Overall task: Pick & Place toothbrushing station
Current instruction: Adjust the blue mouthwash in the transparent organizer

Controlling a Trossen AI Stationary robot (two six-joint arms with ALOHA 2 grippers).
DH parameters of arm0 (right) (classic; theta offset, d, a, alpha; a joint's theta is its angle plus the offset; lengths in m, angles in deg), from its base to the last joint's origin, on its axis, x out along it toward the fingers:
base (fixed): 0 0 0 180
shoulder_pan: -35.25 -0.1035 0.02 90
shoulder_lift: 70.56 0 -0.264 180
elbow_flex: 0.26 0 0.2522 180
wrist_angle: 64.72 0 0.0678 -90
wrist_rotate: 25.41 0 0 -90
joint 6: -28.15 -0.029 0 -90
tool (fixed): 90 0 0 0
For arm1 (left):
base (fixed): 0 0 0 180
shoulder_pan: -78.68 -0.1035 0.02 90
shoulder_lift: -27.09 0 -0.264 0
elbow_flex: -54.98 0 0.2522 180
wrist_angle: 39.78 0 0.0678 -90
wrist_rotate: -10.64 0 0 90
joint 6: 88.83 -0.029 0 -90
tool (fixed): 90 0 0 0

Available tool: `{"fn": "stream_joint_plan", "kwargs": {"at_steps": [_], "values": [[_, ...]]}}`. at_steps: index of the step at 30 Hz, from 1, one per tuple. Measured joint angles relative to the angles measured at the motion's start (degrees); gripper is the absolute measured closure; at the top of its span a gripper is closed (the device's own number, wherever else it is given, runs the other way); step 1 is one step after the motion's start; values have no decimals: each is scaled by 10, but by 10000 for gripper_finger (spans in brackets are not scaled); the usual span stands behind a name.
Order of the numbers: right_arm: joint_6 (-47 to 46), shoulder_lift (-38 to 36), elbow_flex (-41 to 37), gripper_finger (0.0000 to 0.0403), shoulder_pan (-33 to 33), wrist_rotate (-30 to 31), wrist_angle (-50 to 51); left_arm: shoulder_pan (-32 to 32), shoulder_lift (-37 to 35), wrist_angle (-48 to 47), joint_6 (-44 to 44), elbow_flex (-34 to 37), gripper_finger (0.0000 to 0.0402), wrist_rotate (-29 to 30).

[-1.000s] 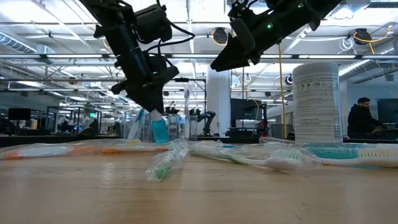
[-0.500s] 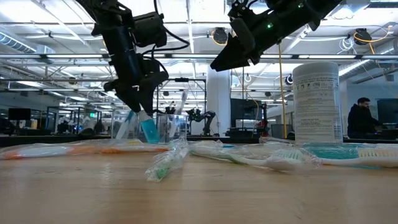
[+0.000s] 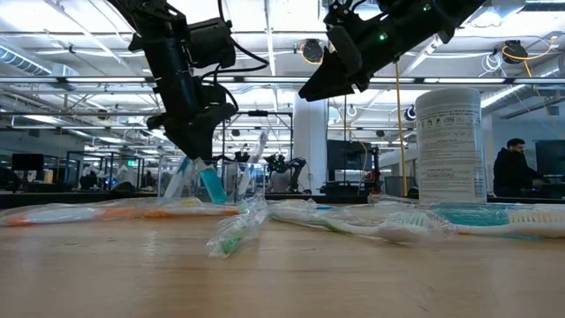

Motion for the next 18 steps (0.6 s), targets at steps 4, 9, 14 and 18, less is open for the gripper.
{"fn": "stream_joint_plan", "kwargs": {"at_steps": [4, 9, 14, 18], "values": [[0, 0, 0, 232, 0, 0, 0, 0, 0, 0, -12, 0, 297, -1], [0, 0, 0, 232, 0, 0, 0, -4, 0, -57, -44, -41, 288, -31], [0, 0, 0, 232, 0, 0, 0, -14, -1, -149, -94, -137, 291, -35], [0, 0, 0, 232, 0, 0, 0, -33, -1, -218, -155, -209, 299, -76]]}}
